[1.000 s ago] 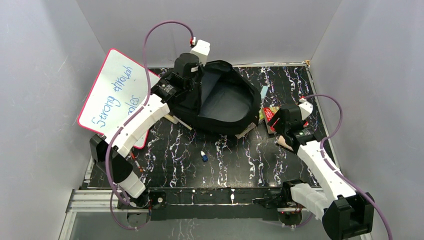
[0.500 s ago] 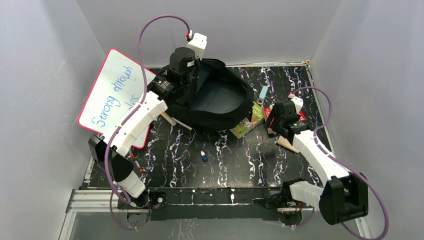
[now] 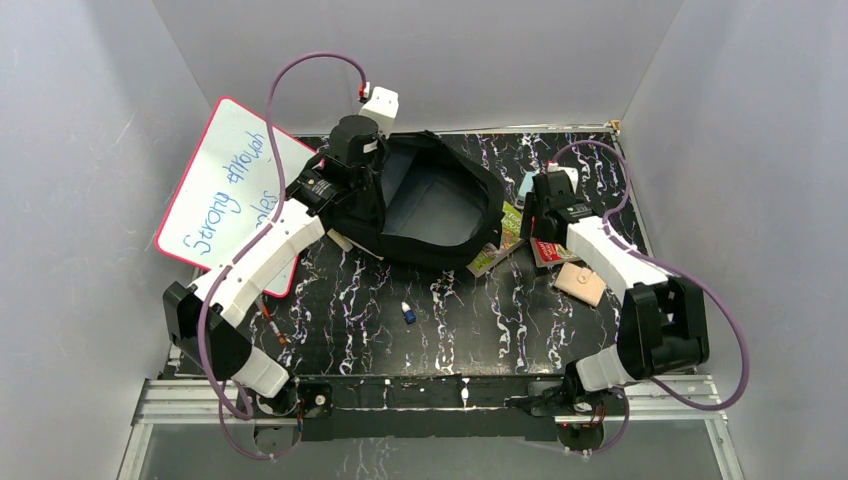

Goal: Pack the student bag
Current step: Pick up the book from the center of the board.

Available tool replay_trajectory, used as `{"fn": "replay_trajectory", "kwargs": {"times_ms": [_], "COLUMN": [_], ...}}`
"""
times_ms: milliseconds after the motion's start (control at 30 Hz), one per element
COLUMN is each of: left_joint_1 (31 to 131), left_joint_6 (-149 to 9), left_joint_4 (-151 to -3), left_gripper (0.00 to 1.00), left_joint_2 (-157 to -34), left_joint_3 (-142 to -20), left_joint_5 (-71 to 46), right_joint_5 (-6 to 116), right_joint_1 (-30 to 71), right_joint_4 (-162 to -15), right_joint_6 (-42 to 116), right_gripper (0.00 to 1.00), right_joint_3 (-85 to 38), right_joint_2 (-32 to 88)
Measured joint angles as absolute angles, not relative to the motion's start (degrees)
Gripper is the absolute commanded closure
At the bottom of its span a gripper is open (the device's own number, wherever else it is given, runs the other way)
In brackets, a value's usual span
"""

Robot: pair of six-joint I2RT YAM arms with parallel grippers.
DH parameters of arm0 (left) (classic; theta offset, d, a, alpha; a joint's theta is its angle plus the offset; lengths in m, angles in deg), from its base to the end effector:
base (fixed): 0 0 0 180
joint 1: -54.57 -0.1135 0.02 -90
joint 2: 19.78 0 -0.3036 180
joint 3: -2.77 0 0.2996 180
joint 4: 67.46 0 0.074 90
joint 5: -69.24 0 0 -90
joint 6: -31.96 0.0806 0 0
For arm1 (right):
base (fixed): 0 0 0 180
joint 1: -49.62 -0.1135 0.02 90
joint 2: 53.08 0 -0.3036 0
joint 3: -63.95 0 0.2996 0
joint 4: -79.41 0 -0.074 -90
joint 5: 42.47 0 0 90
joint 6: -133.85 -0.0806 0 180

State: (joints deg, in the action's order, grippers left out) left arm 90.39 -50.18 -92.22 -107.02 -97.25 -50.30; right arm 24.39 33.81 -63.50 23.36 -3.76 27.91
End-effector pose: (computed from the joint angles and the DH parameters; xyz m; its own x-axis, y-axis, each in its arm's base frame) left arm 0.3789 -0.2244 0.4531 -0.1506 0.2554 -0.9550 0.1400 0.9618 0.2352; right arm 0.3536 0.0672 0.2305 -0.6974 0.1371 -0.7034 0.2506 0.9662 -0.0602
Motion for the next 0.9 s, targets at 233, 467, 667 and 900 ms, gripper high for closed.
{"fn": "replay_trajectory", "kwargs": {"times_ms": [233, 467, 667, 900], "left_joint_1": [89.55, 89.14, 88.88, 87.89], "left_joint_6": [-50.53, -51.25, -51.40, -52.08], "left_joint_4": [-90.69, -89.23, -88.66, -88.29], "left_gripper": [1.00, 1.00, 1.00, 1.00], "left_joint_2": [-105.16, -104.95, -104.38, -104.05], "left_joint_3": [-95.11, -92.70, -91.68, -91.02], "left_joint_5": [-50.32, -49.86, -49.23, -48.16], "right_joint_5": [24.22, 20.83, 16.28, 8.55], "right_joint_1": [32.54, 30.61, 28.56, 24.32], "right_joint_4": [-62.12, -61.79, -62.58, -66.86], "right_joint_6": [31.53, 37.39, 41.28, 45.43], "right_gripper": [0.21, 0.24, 0.25, 0.26], "right_joint_3": [-8.28, -8.68, -8.68, -8.63], "right_joint_2": [35.73, 40.98, 45.15, 49.11]}}
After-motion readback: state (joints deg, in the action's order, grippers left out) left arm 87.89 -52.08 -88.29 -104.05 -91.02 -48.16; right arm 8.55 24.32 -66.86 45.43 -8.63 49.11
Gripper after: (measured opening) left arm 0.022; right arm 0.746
